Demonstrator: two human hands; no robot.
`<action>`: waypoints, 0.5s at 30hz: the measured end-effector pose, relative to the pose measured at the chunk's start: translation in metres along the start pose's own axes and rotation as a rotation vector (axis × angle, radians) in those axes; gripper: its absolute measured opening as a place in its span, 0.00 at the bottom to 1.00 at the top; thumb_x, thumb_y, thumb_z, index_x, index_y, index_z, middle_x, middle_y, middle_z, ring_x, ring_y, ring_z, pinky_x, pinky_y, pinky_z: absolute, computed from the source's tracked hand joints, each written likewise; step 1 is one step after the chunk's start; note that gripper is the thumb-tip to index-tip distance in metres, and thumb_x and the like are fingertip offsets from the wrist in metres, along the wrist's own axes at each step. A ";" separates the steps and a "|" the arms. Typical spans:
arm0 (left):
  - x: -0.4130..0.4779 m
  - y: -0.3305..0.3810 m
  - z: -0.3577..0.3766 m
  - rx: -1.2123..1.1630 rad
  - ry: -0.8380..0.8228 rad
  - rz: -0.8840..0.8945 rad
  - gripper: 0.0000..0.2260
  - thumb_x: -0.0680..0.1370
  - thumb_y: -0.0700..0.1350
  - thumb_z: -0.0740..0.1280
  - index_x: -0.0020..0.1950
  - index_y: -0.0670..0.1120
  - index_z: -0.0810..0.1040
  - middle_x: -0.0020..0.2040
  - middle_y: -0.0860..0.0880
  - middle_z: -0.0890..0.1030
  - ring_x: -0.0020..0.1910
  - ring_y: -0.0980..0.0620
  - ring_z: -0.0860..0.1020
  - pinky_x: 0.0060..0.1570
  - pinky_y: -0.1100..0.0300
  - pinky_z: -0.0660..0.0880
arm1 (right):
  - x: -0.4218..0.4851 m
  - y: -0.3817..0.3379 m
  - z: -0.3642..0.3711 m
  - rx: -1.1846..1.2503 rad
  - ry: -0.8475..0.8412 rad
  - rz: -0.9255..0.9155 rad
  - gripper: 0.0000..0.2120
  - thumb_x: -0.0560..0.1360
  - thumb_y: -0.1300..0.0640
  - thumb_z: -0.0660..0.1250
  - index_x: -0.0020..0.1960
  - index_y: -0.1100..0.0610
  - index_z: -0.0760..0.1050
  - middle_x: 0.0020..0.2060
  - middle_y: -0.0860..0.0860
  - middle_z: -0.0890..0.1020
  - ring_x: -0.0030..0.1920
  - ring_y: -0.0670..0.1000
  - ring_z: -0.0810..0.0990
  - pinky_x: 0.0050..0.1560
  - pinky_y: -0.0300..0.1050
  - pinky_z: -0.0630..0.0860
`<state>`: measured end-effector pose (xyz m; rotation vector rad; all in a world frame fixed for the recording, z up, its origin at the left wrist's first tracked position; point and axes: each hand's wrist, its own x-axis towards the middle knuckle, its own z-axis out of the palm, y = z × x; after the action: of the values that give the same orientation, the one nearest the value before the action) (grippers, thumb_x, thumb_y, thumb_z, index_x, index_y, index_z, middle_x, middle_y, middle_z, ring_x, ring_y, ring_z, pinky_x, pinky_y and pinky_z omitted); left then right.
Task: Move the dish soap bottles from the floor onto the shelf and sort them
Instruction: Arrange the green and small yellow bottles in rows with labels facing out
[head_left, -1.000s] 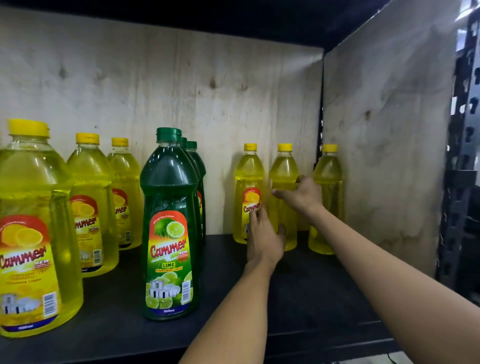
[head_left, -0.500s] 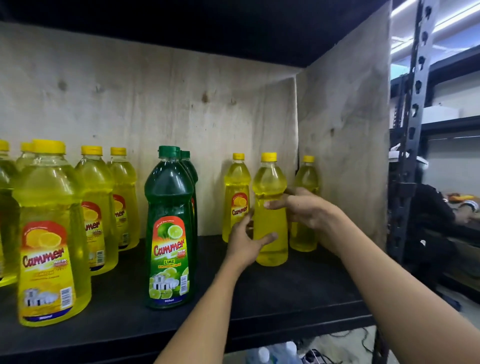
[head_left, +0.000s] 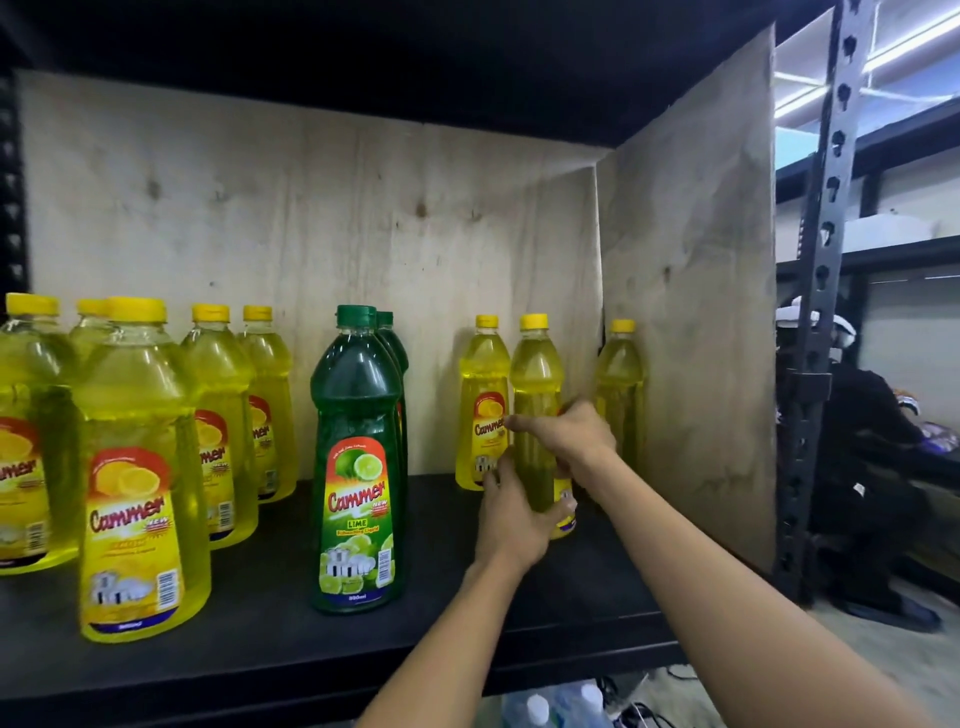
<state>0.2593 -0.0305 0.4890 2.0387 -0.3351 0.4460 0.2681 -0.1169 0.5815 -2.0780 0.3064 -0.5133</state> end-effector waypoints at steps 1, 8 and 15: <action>0.002 0.000 0.000 -0.004 -0.007 -0.006 0.46 0.71 0.56 0.75 0.80 0.50 0.52 0.76 0.46 0.63 0.74 0.44 0.65 0.71 0.50 0.65 | 0.002 0.002 -0.003 0.040 -0.047 -0.017 0.42 0.53 0.34 0.80 0.59 0.54 0.75 0.49 0.52 0.83 0.47 0.55 0.83 0.33 0.47 0.81; 0.018 -0.011 -0.022 -0.229 -0.082 -0.106 0.45 0.73 0.40 0.75 0.76 0.59 0.48 0.74 0.50 0.67 0.71 0.47 0.68 0.70 0.45 0.69 | 0.016 0.010 -0.027 0.243 -0.462 -0.058 0.34 0.66 0.64 0.80 0.66 0.53 0.69 0.54 0.49 0.83 0.57 0.54 0.82 0.59 0.58 0.80; 0.019 -0.016 -0.024 0.032 0.062 -0.145 0.37 0.78 0.41 0.66 0.81 0.53 0.49 0.75 0.42 0.62 0.73 0.40 0.66 0.69 0.46 0.68 | 0.013 0.002 0.023 0.167 -0.172 -0.158 0.44 0.59 0.52 0.85 0.70 0.53 0.70 0.60 0.53 0.82 0.58 0.56 0.82 0.56 0.58 0.82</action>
<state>0.2792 -0.0027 0.4955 2.0596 -0.1414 0.4262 0.2906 -0.1067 0.5721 -1.9763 -0.0014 -0.4341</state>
